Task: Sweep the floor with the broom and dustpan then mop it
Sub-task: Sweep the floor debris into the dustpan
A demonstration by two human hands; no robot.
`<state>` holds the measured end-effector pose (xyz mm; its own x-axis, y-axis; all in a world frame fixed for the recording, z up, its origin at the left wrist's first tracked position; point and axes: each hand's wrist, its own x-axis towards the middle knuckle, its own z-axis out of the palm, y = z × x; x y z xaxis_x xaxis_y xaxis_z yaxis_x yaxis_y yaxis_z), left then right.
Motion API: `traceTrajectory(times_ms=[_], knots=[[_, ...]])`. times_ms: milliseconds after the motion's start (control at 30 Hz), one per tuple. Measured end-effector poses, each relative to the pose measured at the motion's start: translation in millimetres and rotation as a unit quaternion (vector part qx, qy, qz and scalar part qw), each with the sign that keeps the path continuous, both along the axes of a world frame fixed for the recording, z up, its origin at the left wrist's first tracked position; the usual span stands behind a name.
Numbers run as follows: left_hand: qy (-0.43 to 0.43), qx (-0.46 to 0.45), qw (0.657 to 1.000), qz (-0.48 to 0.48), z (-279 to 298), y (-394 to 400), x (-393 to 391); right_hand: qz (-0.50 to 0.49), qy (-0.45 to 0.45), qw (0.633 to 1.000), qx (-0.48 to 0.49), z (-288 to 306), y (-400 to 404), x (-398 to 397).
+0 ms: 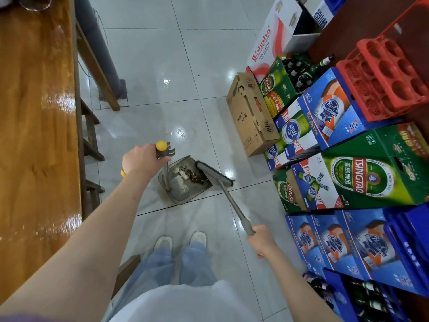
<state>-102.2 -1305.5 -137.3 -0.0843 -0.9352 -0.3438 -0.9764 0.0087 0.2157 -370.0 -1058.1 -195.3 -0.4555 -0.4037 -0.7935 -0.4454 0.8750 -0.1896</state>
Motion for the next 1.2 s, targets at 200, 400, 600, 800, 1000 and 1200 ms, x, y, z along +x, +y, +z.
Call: traceTrajectory(times_ms=[200,400,600,800,1000,1200], knots=[[-0.001,0.001,1.000,-0.001,2,4,-2,0.000,-0.037,0.999,-0.008,1,9,16],[0.007,0.003,1.000,-0.002,1,7,-2,0.014,-0.052,0.998,-0.014,8,12,29],[0.008,-0.001,1.000,-0.003,-1,12,1,-0.036,-0.054,0.998,-0.026,21,18,20],[0.025,0.003,1.000,0.005,-1,17,2,-0.075,-0.041,0.995,-0.060,29,35,2],[0.038,0.004,0.999,0.017,-2,26,12,-0.008,0.001,0.999,-0.049,32,25,9],[0.049,0.006,0.998,0.027,-4,40,21,-0.012,0.023,0.999,-0.046,36,19,22]])
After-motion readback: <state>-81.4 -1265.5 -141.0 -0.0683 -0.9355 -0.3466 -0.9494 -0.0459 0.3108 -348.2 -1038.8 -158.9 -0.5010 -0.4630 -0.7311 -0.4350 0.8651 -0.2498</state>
